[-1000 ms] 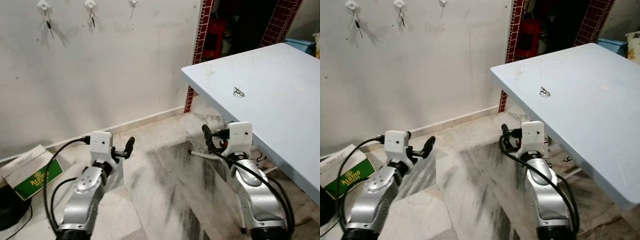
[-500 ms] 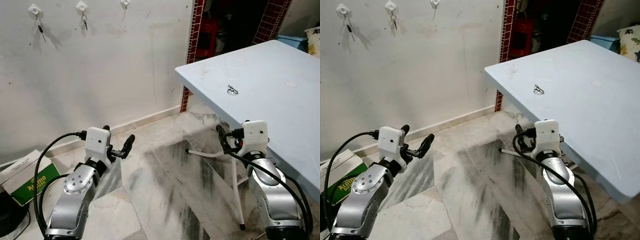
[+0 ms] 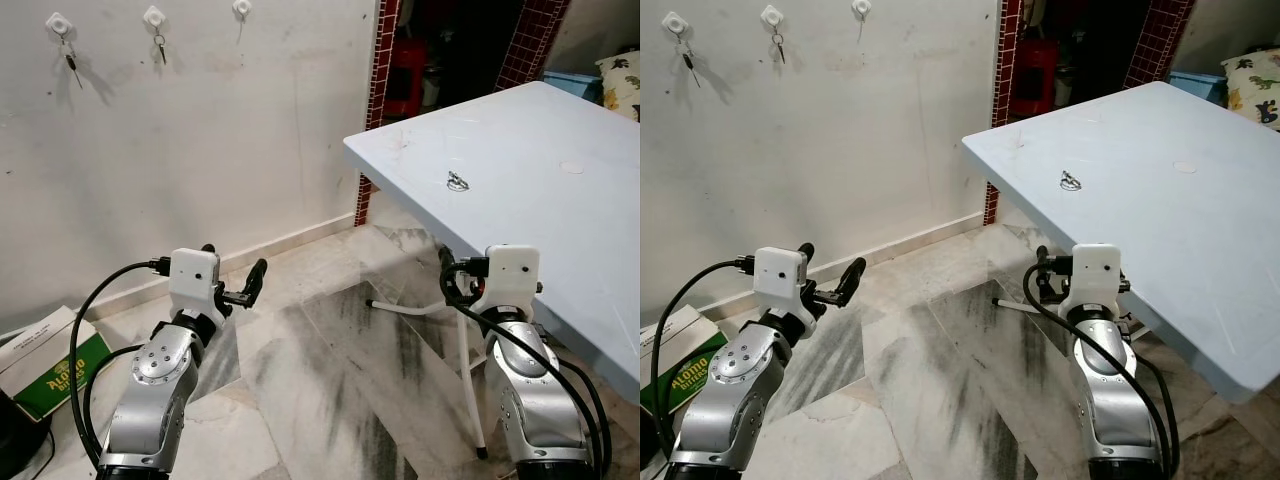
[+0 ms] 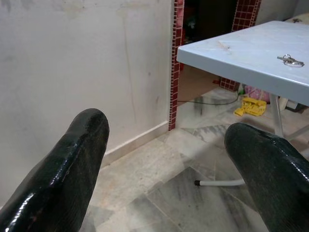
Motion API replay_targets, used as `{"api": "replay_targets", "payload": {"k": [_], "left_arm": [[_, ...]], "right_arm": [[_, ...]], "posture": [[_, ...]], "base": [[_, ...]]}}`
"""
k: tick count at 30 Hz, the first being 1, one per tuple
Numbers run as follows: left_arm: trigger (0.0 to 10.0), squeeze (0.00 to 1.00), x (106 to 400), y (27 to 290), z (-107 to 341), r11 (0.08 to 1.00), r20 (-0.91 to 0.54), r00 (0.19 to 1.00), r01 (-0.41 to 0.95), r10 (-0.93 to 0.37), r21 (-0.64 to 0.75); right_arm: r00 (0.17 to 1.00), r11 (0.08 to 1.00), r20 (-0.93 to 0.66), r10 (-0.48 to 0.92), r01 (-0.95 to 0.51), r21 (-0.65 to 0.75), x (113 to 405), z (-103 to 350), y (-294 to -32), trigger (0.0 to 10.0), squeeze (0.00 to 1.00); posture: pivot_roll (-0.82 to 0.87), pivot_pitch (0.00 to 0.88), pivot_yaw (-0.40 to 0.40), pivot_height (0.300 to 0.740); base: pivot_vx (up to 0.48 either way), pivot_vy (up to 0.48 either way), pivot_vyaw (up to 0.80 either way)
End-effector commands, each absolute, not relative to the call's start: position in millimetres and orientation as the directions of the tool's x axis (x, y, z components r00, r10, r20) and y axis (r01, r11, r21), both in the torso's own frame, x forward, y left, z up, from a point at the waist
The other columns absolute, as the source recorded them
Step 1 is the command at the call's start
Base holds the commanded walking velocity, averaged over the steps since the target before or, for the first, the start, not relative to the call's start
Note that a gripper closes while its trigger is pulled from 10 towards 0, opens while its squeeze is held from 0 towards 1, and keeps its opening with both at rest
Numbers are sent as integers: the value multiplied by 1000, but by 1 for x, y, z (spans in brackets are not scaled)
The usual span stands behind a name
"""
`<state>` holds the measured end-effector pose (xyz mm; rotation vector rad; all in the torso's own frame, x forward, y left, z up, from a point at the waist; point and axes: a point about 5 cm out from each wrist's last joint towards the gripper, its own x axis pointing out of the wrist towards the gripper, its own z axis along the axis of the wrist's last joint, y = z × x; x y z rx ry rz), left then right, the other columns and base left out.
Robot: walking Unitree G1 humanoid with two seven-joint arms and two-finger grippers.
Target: Hang keys on a hook
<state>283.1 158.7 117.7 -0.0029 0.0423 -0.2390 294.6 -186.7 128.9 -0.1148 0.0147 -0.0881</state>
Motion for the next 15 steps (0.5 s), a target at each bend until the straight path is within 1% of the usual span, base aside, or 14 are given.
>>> {"api": "replay_targets", "payload": {"k": [1, 5, 10, 15], "left_arm": [[10000, 0, 286, 162, 119, 975, -42, 974, 223, -223, -7], [10000, 0, 286, 163, 118, 977, -41, 976, 213, -214, -13], [10000, 0, 285, 162, 117, 977, -41, 976, 215, -215, -17], [10000, 0, 285, 162, 117, 975, -40, 975, 219, -220, -22]], "right_arm": [[996, 990, -15, -90, 88, -110, 297, 129, -185, 10000, 0], [997, 992, -9, -76, 74, -104, 298, 130, -181, 10000, 0], [998, 993, -6, -69, 68, -96, 298, 131, -178, 10000, 0], [998, 993, -12, -68, 67, -97, 299, 130, -177, 10000, 0]], "posture": [[-22, 0, 13, 740], [-24, 0, 12, 740], [-24, 0, 11, 740], [-23, 0, 11, 740]], "base": [[0, 0, -800], [0, 0, -669], [260, 0, 0], [351, 0, 0]]}}
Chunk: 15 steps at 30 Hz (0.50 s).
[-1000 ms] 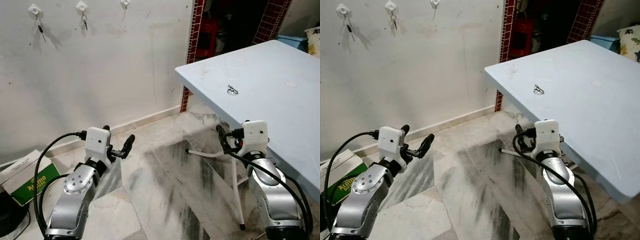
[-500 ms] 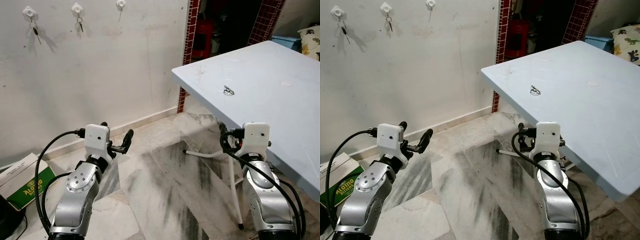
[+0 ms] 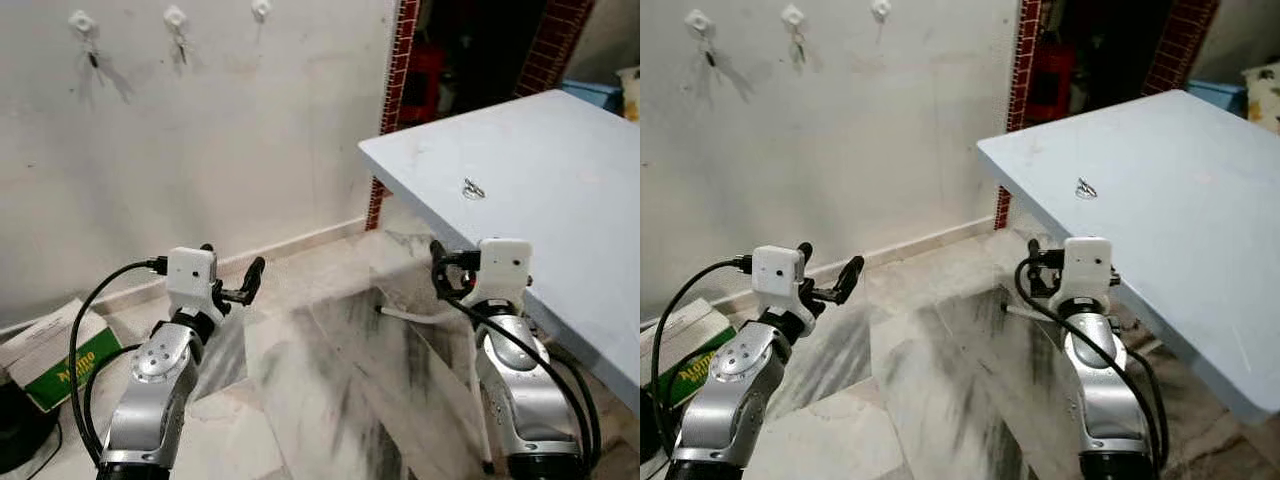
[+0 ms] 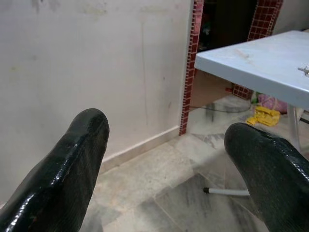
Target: Hang keys on a hook
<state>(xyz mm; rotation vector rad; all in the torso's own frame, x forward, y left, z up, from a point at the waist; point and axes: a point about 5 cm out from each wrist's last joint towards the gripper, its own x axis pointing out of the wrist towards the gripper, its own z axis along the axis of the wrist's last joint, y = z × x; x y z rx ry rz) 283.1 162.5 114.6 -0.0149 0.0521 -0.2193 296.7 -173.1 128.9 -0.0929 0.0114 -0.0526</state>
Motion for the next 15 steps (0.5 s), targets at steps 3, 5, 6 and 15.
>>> {"api": "replay_targets", "payload": {"k": [3, 5, 6, 15], "left_arm": [[10000, 0, 286, 161, 117, 975, -39, 974, 223, -224, -22], [10000, 0, 286, 161, 118, 974, -37, 974, 224, -225, -23], [10000, 0, 286, 161, 118, 974, -38, 973, 225, -226, -24], [10000, 0, 286, 158, 117, 971, -44, 970, 236, -237, -31]], "right_arm": [[998, 993, -12, -67, 66, -98, 299, 130, -177, 10000, 0], [998, 993, -12, -67, 66, -98, 299, 130, -177, 10000, 0], [998, 993, -13, -68, 66, -98, 300, 130, -177, 10000, 0], [998, 993, -19, -66, 64, -98, 300, 128, -176, 10000, 0]], "posture": [[-23, 0, 11, 740], [-23, 0, 11, 740], [-23, 0, 11, 740], [-23, 0, 12, 740]], "base": [[360, 0, 0], [360, 0, 0], [364, 0, 0], [386, 0, -167]]}}
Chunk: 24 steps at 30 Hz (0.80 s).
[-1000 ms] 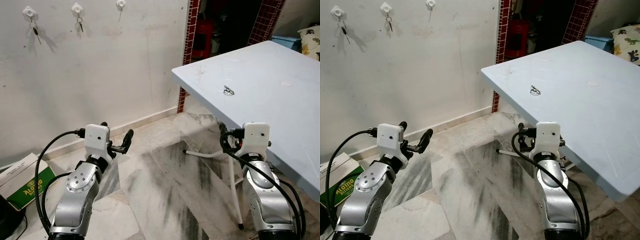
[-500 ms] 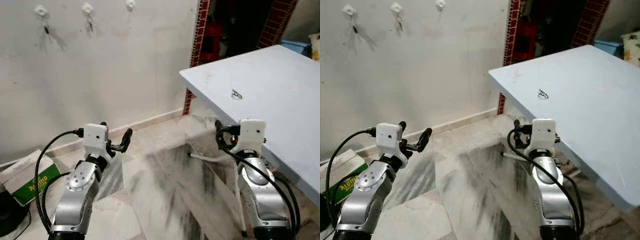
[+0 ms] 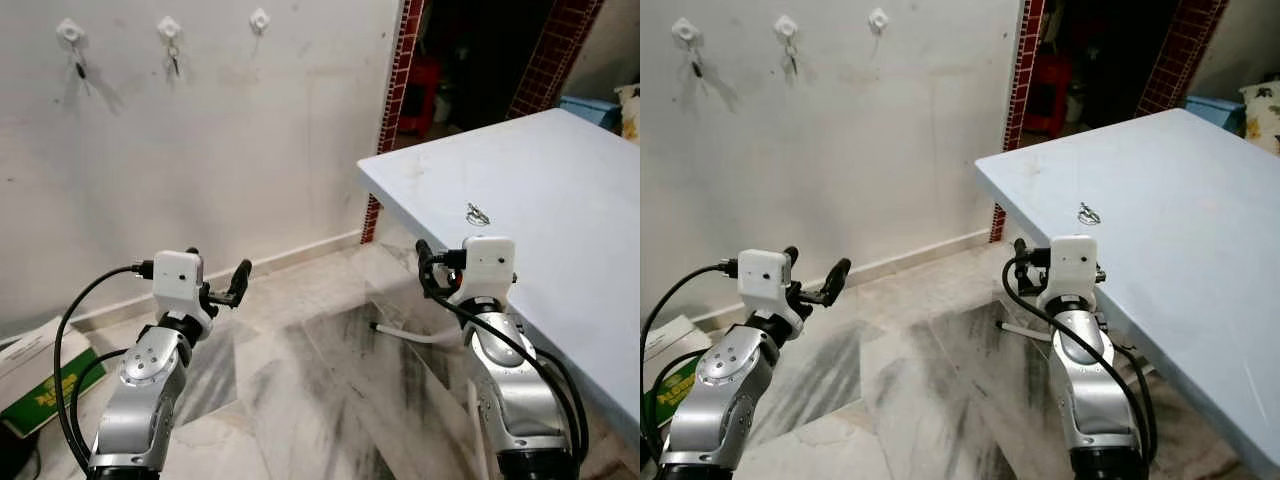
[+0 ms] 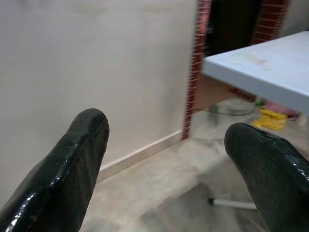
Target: Hang keys on a hook
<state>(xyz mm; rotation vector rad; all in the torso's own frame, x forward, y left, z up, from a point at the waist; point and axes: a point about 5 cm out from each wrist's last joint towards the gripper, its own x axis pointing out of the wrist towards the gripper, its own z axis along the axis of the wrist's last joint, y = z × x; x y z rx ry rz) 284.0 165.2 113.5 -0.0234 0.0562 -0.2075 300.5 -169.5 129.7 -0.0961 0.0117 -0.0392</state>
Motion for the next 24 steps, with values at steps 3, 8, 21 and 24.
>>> {"api": "replay_targets", "payload": {"k": [3, 8, 21, 24], "left_arm": [[10000, 0, 286, 158, 116, 971, -44, 970, 237, -238, -31], [10000, 0, 286, 159, 115, 972, -49, 970, 235, -236, -28], [10000, 0, 286, 156, 114, 972, -62, 971, 231, -232, -33], [10000, 0, 287, 156, 115, 979, -60, 978, 199, -201, -33]], "right_arm": [[998, 993, -18, -65, 63, -97, 301, 128, -175, 10000, 0], [998, 993, -16, -67, 65, -98, 302, 128, -175, 10000, 0], [998, 994, -8, -59, 58, -89, 305, 130, -173, 10000, 0], [999, 996, -32, -36, 34, -78, 308, 130, -170, 10000, 0]], "posture": [[-21, 0, 12, 740], [-20, 0, 12, 740], [-16, 0, 9, 740], [-17, 0, 9, 740]], "base": [[390, 0, -800], [385, 0, -800], [303, 0, -677], [0, 0, 0]]}}
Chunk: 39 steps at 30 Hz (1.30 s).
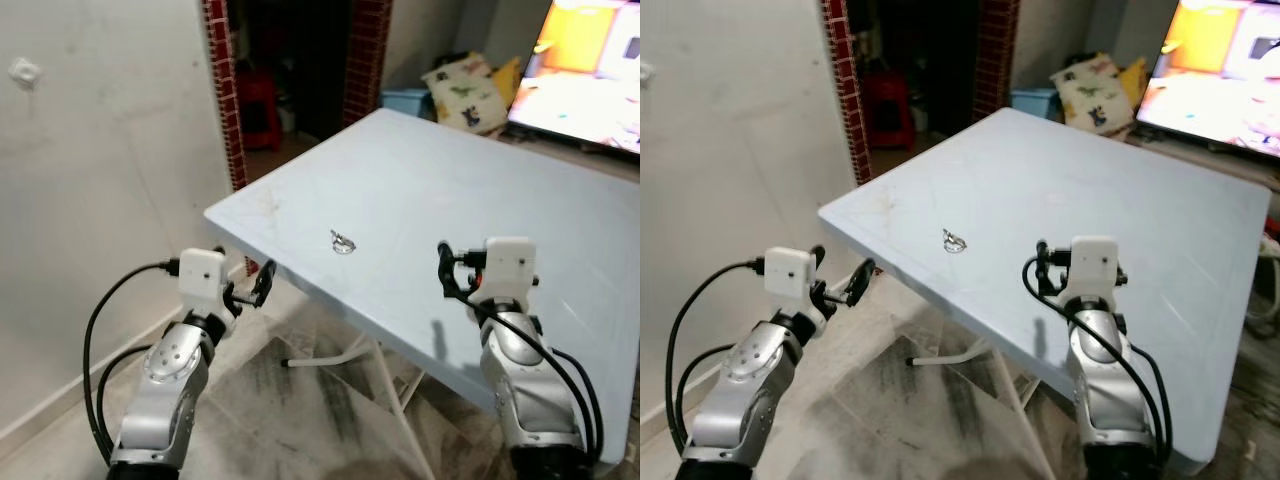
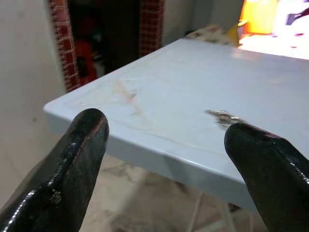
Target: Hang keys on a hook
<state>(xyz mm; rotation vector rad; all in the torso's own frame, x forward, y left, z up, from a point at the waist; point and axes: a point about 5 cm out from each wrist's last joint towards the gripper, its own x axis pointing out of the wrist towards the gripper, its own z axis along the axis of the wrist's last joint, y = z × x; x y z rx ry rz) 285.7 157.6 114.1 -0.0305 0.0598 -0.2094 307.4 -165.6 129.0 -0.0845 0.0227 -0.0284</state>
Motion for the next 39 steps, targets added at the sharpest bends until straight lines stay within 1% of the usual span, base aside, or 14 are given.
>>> {"api": "replay_targets", "payload": {"k": [1, 6, 14, 15, 16, 20, 22, 24, 26, 29, 30, 31, 33, 39], "left_arm": [[10000, 0, 287, 156, 115, 979, -60, 978, 199, -201, -33], [10000, 0, 289, 159, 121, 993, -27, 992, 122, -122, 0], [10000, 0, 289, 162, 124, 999, -8, 999, 46, -46, 23], [10000, 0, 290, 162, 124, 999, -9, 999, 35, -34, 33], [10000, 0, 290, 162, 123, 999, -11, 999, 33, -33, 34], [10000, 0, 291, 162, 123, 999, -12, 1000, 26, -26, 30], [10000, 0, 290, 162, 121, 998, -21, 998, 61, -61, 19], [10000, 0, 289, 161, 120, 996, -28, 995, 91, -91, 18], [10000, 0, 285, 160, 116, 990, -54, 989, 141, -140, 17], [10000, 0, 283, 162, 116, 989, -59, 988, 147, -145, 27], [10000, 0, 281, 163, 116, 987, -61, 986, 156, -154, 33], [10000, 0, 281, 163, 116, 987, -61, 986, 156, -154, 33], [10000, 0, 277, 166, 115, 985, -70, 984, 167, -164, 41], [10000, 0, 259, 175, 108, 984, -101, 981, 170, -164, 52]], "right_arm": [[999, 996, -32, -36, 34, -78, 308, 130, -170, 10000, 0], [998, 1000, -59, 7, -6, 7, 313, 135, -165, 10000, 0], [998, 998, -65, 25, -29, -63, 318, 140, -162, 10000, 0], [996, 995, -51, 77, -80, -53, 318, 141, -158, 10000, 0], [994, 995, -47, 97, -98, -18, 318, 142, -156, 10000, 0], [993, 991, -13, 119, -119, -65, 317, 148, -152, 10000, 0], [991, 985, 6, 131, -129, -111, 316, 151, -151, 10000, 0], [993, 989, -2, 116, -115, -93, 316, 151, -153, 10000, 0], [996, 987, -29, 83, -86, -135, 314, 144, -161, 10000, 0], [996, 988, -33, 83, -87, -130, 311, 141, -170, 10000, 0], [994, 975, -30, 104, -108, -195, 308, 141, -178, 10000, 0], [994, 975, -30, 104, -108, -195, 308, 141, -178, 10000, 0], [993, 958, -35, 111, -116, -263, 304, 142, -195, 10000, 0], [997, 953, -68, 29, -49, -300, 295, 139, -230, 10000, 0]], "posture": [[-17, 0, 9, 740], [-17, 0, 5, 740], [-17, 0, 5, 740], [-21, 0, 7, 740], [-21, 0, 7, 740], [-20, 0, 7, 740], [-20, 0, 7, 740], [-20, 0, 7, 740], [-11, 0, 6, 740], [-7, 0, 7, 740], [-6, 0, 7, 740], [-6, 0, 7, 740], [-12, 0, 15, 740], [-16, 0, 29, 740]], "base": [[0, 0, 0], [0, 0, 0], [0, 0, 0], [0, 0, 0], [0, 0, 0], [0, 0, 0], [0, 0, 0], [0, 0, 0], [0, 0, 0], [0, 0, 0], [0, 0, 0], [0, 0, 0], [0, 0, 0], [0, 0, 0]]}}
